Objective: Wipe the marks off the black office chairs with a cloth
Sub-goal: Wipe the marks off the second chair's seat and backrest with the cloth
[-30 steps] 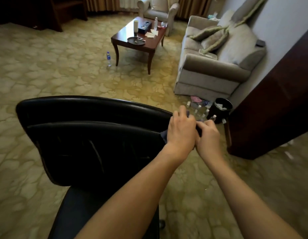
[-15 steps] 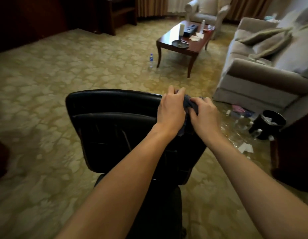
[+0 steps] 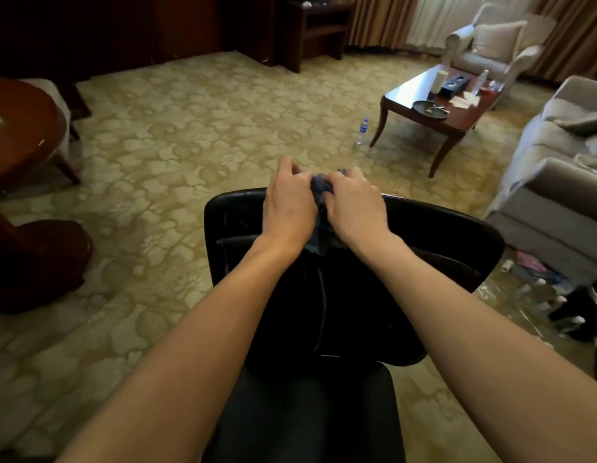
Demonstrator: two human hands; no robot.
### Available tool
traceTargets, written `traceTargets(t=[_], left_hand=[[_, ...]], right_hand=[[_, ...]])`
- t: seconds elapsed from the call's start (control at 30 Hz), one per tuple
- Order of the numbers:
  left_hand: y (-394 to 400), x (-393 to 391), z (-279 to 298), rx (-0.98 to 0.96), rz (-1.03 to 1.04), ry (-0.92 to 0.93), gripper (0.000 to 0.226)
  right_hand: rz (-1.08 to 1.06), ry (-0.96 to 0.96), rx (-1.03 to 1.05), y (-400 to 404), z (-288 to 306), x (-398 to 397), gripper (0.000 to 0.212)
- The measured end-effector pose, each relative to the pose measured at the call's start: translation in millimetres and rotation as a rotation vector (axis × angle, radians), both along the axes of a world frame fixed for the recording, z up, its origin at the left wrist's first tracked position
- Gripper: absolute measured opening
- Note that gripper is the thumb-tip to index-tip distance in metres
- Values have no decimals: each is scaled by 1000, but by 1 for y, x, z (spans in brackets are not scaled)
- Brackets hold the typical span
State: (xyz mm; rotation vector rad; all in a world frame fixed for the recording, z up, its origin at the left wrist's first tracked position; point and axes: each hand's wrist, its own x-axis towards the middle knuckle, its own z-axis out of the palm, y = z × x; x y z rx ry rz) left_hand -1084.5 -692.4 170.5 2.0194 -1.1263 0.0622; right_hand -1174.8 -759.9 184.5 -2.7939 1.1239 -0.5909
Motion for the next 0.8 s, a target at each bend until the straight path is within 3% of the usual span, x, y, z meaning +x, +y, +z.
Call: traceTargets(t=[0.33, 0.47, 0.63, 0.73, 0.8], left_hand=[[116, 114, -24, 72, 251, 65, 22], [166, 137, -46, 24, 317, 423, 23], [173, 136, -43, -231, 98, 731, 36], [161, 126, -51, -212, 58, 489, 36], [147, 118, -58, -194, 90, 310, 32]], right_hand=[[305, 78, -60, 96, -12, 115, 22], [404, 202, -132, 127, -23, 145, 25], [426, -39, 47, 120, -18, 137, 28], [399, -219, 226, 110, -17, 115, 29], [415, -222, 192, 102, -18, 105, 25]])
